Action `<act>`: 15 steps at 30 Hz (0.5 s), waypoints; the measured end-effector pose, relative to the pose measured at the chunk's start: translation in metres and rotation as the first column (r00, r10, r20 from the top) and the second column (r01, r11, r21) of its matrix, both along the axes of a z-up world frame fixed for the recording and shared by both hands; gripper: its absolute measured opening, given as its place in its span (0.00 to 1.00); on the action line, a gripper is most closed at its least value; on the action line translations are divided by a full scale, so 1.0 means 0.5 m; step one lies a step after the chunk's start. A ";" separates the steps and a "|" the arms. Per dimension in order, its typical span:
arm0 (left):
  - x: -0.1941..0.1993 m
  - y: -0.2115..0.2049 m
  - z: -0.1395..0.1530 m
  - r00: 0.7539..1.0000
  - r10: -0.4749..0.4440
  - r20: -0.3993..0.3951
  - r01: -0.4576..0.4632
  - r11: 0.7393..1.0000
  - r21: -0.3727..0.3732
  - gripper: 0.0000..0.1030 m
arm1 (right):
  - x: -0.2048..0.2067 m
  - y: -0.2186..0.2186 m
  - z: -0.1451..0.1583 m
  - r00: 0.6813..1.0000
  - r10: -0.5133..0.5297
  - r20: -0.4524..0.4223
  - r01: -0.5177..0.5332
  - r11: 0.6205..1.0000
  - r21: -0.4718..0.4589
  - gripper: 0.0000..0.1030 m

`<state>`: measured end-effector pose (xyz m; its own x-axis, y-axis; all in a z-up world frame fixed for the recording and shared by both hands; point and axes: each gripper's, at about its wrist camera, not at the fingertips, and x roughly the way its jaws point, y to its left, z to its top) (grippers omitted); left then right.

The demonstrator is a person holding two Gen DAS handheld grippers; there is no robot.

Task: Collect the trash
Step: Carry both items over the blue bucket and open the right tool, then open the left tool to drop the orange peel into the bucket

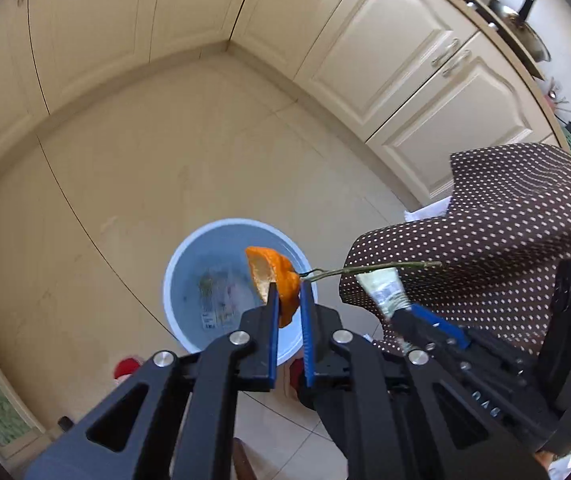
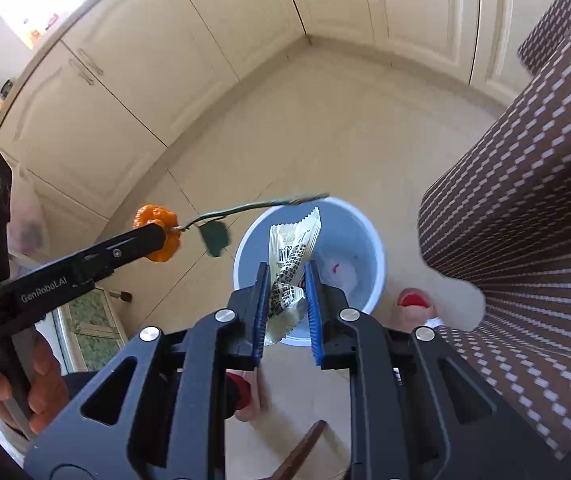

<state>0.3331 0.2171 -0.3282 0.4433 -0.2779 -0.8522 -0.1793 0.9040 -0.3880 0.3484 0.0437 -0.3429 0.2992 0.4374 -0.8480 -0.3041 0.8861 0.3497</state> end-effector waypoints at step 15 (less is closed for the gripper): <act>0.019 0.018 -0.081 0.998 0.005 -0.064 -0.005 1.000 0.000 0.40 | 0.023 0.025 -0.091 0.998 -0.014 -0.068 0.014 1.000 -0.001 0.17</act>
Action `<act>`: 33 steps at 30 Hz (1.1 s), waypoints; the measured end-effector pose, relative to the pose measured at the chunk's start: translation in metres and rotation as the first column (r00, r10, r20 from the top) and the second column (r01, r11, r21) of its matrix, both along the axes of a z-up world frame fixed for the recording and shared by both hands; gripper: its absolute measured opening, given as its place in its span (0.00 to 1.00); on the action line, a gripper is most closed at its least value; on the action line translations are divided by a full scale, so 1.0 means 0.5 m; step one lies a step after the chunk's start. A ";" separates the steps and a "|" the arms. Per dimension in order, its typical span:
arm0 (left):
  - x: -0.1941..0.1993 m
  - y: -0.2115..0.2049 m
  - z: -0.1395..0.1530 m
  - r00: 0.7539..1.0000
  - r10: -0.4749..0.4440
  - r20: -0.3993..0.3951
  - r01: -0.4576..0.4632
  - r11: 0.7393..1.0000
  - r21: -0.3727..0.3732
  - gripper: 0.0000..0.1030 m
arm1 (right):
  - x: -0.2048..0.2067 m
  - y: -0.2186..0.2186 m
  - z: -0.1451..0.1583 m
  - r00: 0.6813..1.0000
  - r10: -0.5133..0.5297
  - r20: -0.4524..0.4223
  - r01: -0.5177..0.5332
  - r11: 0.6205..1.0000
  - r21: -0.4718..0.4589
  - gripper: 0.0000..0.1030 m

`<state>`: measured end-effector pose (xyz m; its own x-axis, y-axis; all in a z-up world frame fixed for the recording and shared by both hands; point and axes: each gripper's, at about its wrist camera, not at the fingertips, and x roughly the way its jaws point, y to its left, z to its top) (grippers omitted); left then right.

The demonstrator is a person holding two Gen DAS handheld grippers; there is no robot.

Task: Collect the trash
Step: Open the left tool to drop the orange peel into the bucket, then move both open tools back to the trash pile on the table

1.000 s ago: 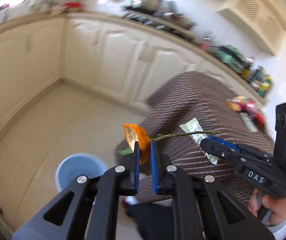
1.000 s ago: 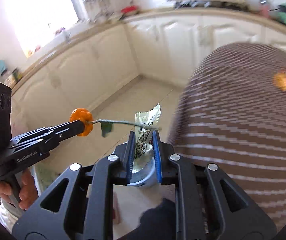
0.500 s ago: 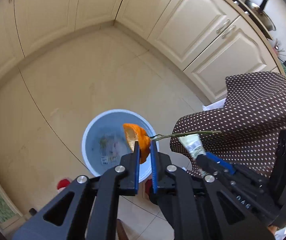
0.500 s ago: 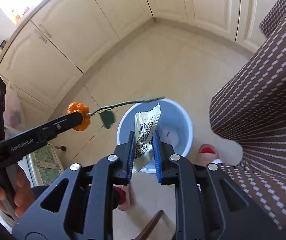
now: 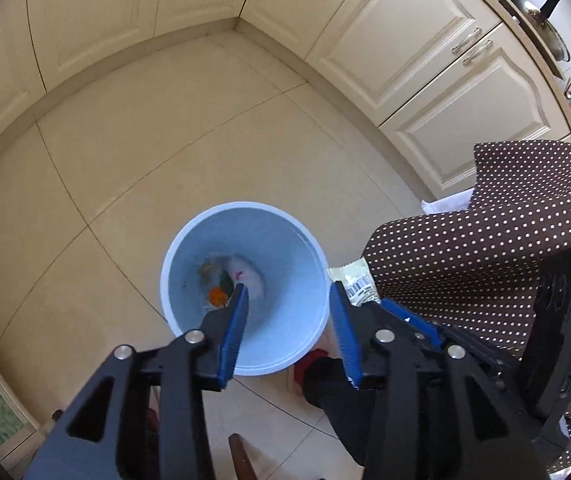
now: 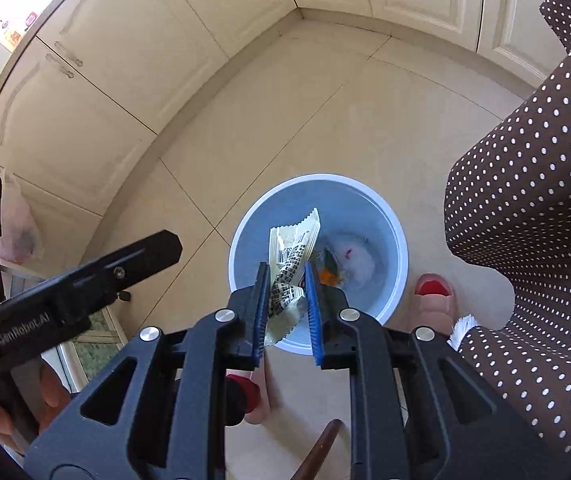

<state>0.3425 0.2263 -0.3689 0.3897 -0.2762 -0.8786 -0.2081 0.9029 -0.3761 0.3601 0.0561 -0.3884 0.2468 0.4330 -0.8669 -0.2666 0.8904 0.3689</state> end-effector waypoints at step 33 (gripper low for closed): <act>-0.131 -0.150 0.331 0.941 -0.135 0.309 0.110 0.989 0.097 0.54 | -0.170 -0.166 0.362 0.883 -0.110 0.457 0.129 0.992 -0.011 0.41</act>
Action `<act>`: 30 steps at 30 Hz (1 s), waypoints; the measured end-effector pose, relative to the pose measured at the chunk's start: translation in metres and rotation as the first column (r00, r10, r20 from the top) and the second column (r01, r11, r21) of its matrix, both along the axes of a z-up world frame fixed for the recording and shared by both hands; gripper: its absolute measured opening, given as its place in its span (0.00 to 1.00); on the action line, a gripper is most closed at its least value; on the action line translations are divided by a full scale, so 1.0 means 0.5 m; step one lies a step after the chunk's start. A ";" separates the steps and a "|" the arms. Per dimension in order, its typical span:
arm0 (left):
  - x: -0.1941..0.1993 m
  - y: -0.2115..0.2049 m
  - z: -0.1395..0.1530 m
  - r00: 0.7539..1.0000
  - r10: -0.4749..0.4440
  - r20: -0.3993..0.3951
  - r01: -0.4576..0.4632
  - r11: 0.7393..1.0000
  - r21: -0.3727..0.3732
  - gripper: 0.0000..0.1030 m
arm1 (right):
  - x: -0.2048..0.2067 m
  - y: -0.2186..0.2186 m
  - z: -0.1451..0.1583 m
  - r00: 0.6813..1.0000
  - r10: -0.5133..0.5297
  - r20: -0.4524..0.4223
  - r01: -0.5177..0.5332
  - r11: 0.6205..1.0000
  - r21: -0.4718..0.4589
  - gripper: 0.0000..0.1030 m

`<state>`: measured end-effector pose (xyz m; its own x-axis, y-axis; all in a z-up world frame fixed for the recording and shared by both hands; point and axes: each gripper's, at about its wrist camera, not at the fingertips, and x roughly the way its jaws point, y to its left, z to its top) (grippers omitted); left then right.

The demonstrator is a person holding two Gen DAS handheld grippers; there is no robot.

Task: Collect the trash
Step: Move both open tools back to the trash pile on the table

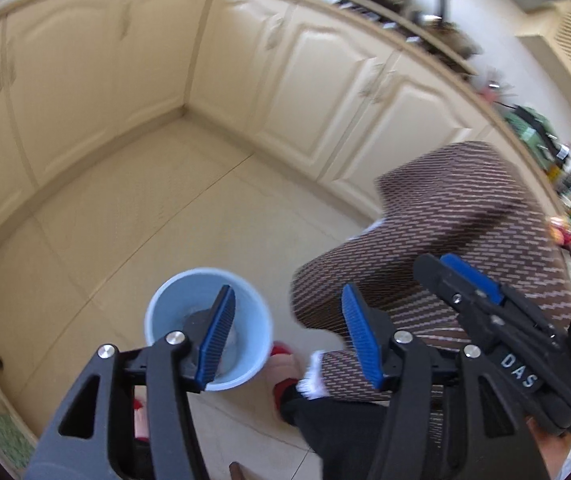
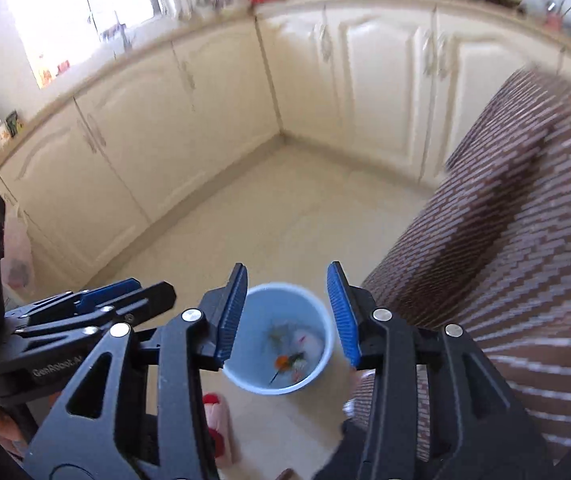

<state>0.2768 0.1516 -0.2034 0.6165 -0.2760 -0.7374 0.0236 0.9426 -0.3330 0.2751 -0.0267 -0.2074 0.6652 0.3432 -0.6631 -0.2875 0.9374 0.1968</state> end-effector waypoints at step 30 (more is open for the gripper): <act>-0.006 -0.550 0.219 0.901 -0.420 0.108 0.402 0.902 0.156 0.62 | -0.044 -0.583 0.139 0.939 -0.330 -0.093 0.311 0.934 -0.178 0.46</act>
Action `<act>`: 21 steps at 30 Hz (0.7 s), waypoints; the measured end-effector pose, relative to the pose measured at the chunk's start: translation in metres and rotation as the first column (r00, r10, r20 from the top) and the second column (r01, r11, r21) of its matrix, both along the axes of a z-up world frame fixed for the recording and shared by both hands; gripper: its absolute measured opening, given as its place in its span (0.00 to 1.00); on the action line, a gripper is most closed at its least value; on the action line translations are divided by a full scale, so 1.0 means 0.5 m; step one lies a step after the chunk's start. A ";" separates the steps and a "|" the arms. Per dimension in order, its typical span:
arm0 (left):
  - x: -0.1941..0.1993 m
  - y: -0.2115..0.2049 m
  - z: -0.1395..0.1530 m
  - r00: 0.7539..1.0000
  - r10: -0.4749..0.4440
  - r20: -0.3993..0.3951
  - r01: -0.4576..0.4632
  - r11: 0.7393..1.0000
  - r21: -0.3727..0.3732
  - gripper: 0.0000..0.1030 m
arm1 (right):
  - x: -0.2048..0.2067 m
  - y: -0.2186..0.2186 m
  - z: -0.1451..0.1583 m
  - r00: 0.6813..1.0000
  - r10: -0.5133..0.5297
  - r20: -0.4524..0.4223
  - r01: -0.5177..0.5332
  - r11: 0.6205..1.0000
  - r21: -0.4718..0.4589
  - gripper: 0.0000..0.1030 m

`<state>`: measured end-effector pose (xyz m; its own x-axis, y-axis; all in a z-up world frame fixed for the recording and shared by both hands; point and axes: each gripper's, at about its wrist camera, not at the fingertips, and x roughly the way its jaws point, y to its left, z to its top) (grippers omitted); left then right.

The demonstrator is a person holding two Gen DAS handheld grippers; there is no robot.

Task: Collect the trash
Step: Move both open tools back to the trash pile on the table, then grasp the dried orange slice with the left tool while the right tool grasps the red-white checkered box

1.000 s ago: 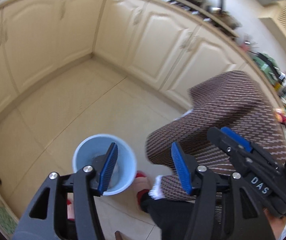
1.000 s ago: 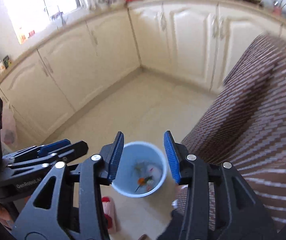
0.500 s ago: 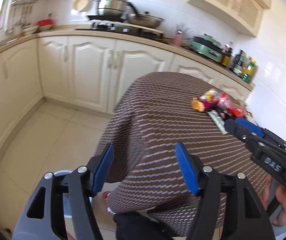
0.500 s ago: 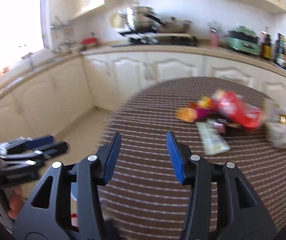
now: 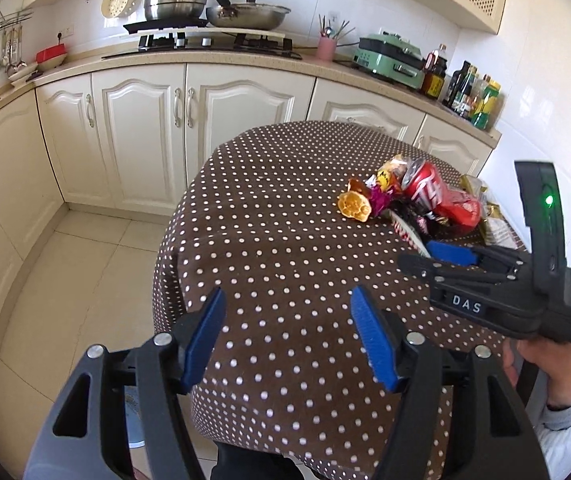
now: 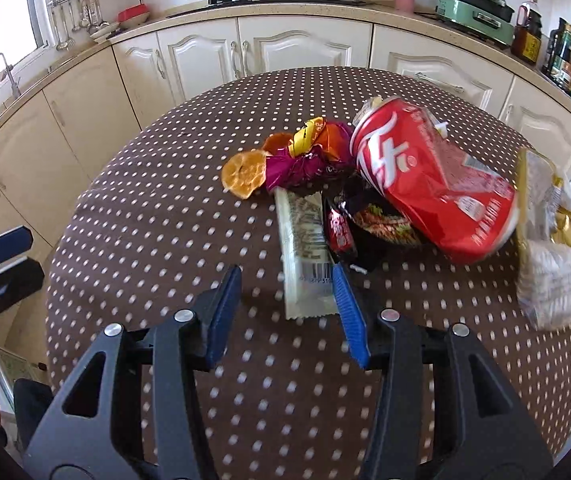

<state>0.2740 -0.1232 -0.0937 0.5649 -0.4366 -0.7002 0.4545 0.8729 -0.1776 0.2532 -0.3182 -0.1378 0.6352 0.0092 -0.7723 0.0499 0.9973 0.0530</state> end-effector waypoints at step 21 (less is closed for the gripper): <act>0.152 -0.229 -0.052 0.991 -0.115 -0.066 0.122 0.987 0.108 0.62 | 0.026 -0.068 0.043 0.983 -0.005 0.185 -0.013 0.995 0.098 0.05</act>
